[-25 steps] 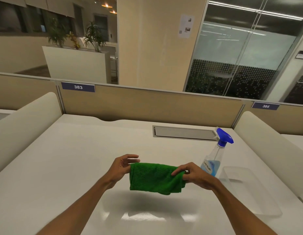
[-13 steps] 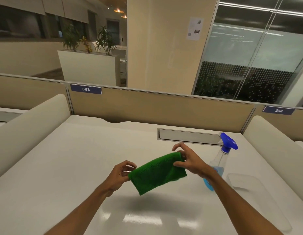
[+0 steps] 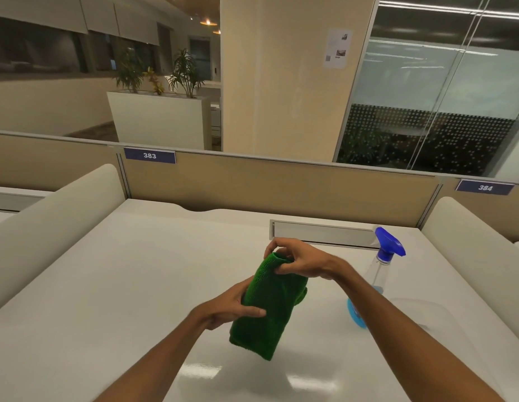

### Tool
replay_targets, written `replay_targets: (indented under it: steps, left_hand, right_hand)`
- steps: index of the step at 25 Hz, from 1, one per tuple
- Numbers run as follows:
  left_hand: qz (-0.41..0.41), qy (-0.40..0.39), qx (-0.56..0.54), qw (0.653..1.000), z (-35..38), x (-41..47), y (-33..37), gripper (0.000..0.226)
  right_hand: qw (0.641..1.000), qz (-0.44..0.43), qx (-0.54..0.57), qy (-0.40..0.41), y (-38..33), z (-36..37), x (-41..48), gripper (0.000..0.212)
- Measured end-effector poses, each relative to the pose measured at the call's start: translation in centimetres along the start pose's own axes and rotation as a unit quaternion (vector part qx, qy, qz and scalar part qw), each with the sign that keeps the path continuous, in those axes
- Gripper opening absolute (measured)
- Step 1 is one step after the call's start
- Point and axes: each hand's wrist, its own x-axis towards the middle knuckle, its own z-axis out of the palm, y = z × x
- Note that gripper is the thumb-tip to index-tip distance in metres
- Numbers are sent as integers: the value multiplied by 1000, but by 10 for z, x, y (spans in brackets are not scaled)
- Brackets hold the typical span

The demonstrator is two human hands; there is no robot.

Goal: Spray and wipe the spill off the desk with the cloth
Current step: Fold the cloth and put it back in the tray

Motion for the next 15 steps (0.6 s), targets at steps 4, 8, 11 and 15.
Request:
replay_targets:
  steps: [4,8,11,15]
  left_hand:
    - [5,9,-105,994,14,12,-1,62]
    - [21,17,-234,972,25,19,-5,63]
    - [28,22,-294,955,30,25,-7,64]
    - [14,20,-295,955,38,34,-7,68]
  right_hand:
    - [995,12,47,88,21,-3,-7,27]
    - [959,95,165,209,53,12,-23,83]
    - [916,227,316,96,87,30,-36,101]
    - [880,163,446,13,112,38,-52,66]
